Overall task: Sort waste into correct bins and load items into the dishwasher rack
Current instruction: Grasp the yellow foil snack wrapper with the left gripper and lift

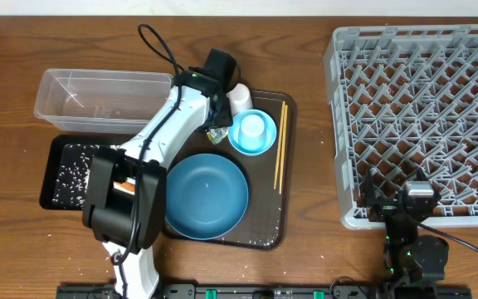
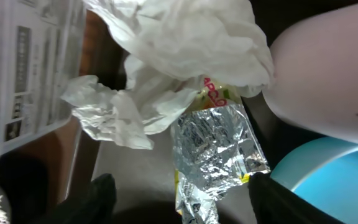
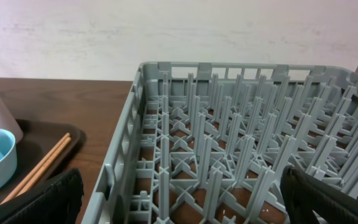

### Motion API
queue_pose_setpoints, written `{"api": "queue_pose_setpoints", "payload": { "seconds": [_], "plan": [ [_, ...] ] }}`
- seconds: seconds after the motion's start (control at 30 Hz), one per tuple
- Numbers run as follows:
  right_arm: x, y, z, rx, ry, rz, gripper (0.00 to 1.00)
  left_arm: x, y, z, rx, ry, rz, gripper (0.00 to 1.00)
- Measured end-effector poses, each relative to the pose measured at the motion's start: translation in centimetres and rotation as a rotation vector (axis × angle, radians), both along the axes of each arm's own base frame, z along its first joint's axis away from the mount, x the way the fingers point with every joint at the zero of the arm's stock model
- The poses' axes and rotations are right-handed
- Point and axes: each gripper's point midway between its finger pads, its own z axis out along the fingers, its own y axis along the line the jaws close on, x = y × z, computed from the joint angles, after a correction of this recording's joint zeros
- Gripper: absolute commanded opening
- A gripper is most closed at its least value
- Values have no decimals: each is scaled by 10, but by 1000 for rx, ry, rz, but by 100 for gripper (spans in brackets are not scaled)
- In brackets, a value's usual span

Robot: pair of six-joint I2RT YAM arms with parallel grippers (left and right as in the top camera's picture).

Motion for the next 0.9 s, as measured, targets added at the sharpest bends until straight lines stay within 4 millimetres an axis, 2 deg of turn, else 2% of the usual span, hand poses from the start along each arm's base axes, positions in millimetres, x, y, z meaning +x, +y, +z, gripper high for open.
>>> {"api": "queue_pose_setpoints", "payload": {
  "seconds": [0.23,0.43,0.5,0.63,0.83,0.9],
  "plan": [
    [0,0,0,0,0,0,99,-10,-4,-4,-31,49,7,66],
    [0,0,0,0,0,0,99,-19,-3,-18,-24,104,21,65],
    [0,0,0,0,0,0,99,-21,-2,-21,-22,113,22,58],
    [0,0,0,0,0,0,99,-20,-4,-21,-31,107,24,57],
    [0,0,0,0,0,0,99,-17,-5,-20,-37,95,29,40],
    [0,0,0,0,0,0,99,-17,-5,-20,-37,96,30,38]
  ]
}}
